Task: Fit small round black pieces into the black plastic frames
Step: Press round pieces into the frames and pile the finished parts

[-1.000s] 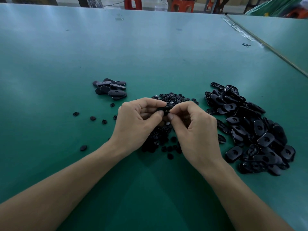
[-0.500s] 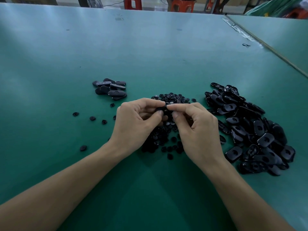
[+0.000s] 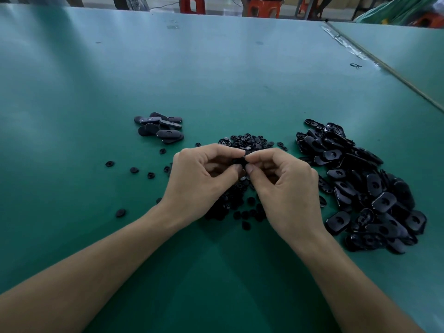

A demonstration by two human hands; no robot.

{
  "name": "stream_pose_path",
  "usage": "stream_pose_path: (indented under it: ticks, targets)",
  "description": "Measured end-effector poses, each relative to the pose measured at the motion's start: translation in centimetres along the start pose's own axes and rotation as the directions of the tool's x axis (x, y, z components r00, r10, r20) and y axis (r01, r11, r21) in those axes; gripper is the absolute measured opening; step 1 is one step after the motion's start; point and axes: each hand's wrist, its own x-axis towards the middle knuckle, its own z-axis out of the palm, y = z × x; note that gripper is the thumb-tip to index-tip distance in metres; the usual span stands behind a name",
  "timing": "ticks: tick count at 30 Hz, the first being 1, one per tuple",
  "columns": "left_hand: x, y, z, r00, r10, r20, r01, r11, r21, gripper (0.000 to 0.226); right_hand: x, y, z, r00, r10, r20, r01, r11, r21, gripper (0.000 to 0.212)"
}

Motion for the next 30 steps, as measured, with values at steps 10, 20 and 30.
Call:
stream_pose_path:
  ticks: [10,20,30]
  targets:
    - [-0.02,0.05,0.09,0.996,0.085,0.038,-0.088,0.993,0.082,0.026,0.21,0.0,-0.3,0.999,0.023,0.049,-0.023,1.0,0.001,0.026]
    - [0.11,-0.07,0.27,0.993,0.119,0.022,-0.121,0.986,0.115,0.029,0.01,0.0,0.1,0.998,0.054,-0.02,-0.053,0.998,0.034,0.018]
    - [0.48,-0.39,-0.13,0.999,0.053,-0.009,-0.052,0.994,0.096,0.027,-0.19,-0.37,0.2,0.999,0.03,0.023,-0.03,1.0,-0.008,0.022]
